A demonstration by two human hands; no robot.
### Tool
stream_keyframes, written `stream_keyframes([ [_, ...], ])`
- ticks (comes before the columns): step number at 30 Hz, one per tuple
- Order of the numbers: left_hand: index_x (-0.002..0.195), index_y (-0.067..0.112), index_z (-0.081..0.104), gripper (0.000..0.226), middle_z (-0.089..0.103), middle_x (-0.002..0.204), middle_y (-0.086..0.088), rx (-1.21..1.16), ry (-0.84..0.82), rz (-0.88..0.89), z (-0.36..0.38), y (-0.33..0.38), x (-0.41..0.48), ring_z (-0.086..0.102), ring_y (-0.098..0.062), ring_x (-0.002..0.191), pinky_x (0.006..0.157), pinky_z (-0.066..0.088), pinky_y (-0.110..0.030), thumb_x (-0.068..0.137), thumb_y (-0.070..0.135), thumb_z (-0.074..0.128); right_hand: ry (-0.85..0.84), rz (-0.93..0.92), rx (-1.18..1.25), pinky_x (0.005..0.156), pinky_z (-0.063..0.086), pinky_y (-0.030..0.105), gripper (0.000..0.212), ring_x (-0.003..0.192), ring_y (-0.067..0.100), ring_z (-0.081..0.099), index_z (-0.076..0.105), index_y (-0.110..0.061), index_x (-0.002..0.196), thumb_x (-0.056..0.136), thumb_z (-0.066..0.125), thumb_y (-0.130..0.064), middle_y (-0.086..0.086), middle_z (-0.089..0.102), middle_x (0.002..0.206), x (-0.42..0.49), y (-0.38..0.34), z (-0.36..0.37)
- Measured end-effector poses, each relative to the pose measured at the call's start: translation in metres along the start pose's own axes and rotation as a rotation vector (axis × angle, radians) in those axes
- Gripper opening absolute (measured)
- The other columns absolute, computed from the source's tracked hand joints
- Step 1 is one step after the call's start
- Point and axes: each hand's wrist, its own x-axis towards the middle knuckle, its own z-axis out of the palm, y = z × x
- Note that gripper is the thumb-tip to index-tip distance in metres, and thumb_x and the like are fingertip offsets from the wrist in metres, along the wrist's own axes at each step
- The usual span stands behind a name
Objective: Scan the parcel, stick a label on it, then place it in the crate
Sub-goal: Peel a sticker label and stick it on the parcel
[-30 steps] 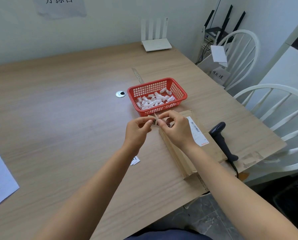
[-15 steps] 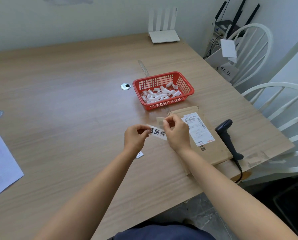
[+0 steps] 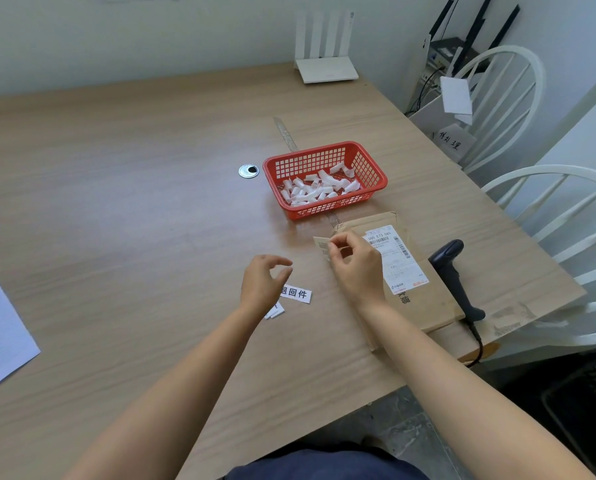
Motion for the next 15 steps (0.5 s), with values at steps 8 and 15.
stream_keyframes([
  [8,0.086,0.015,0.066,0.012,0.07,0.083,0.0,-0.711,-0.2,-0.05,0.001,0.053,-0.019,0.069,-0.002,0.076,0.078,0.052,-0.026,0.09,0.018,0.055,0.047,-0.243,-0.126,0.057,0.052,0.038,0.003,0.07,0.027,0.062,0.067,-0.007,0.083,0.083,0.064,-0.008,0.01,0.068,0.078,-0.005,-0.01,-0.003],
  [15,0.088,0.013,0.068,0.013,0.07,0.086,-0.002,-0.833,-0.162,-0.069,-0.003,0.057,-0.022,0.067,-0.011,0.086,0.078,0.055,-0.025,0.089,0.017,0.056,0.106,-0.419,-0.24,0.049,0.054,0.034,0.007,0.069,0.028,0.065,0.072,-0.01,0.085,0.079,0.069,-0.009,0.008,0.071,0.08,-0.002,-0.015,-0.01],
])
